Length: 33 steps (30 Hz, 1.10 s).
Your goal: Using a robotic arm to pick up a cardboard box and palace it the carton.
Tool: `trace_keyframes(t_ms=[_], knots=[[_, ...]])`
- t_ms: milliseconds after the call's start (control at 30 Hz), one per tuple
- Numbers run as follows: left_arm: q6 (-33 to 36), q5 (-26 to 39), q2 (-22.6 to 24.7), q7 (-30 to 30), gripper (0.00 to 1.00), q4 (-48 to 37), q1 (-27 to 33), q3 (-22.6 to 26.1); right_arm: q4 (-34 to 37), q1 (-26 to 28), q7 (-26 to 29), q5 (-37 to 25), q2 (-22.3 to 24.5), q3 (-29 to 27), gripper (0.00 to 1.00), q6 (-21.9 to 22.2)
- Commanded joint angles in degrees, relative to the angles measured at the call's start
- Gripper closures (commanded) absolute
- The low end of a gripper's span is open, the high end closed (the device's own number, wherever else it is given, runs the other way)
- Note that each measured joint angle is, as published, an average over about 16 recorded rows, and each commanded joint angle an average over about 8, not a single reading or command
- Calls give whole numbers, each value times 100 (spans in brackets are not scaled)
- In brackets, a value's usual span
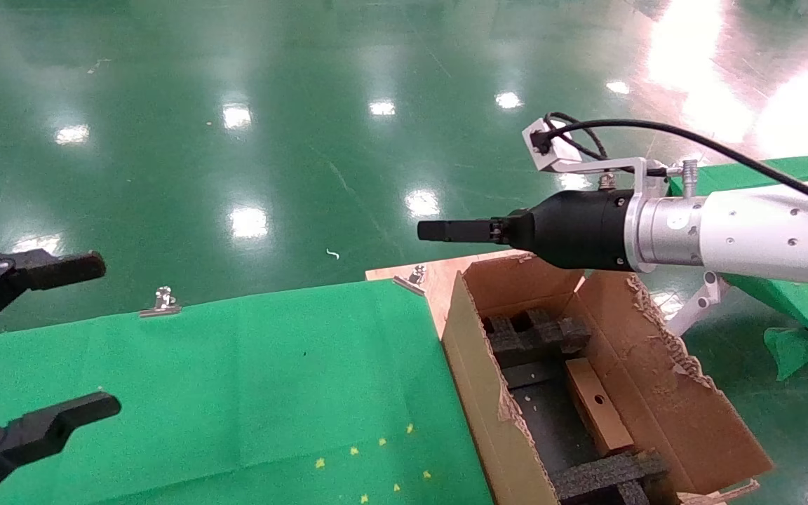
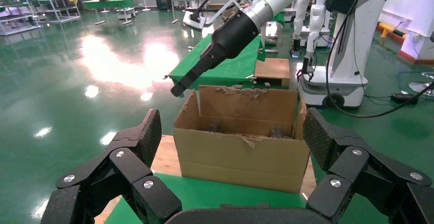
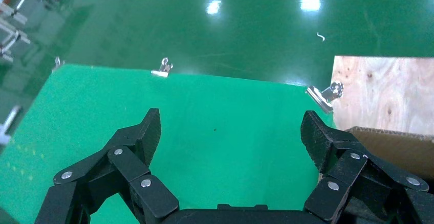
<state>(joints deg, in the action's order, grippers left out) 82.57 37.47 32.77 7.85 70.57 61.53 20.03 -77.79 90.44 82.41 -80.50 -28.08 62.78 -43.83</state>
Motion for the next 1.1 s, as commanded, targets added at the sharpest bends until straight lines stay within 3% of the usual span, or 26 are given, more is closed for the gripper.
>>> trace_keyframes(t_ms=[33, 1100], knots=[[0, 0, 0, 0, 0, 0, 0, 0, 16, -112, -277, 149, -27, -181, 0, -162], [0, 0, 0, 0, 0, 0, 0, 0, 278, -1910, -4739, 2556, -459, -3093, 0, -2769]])
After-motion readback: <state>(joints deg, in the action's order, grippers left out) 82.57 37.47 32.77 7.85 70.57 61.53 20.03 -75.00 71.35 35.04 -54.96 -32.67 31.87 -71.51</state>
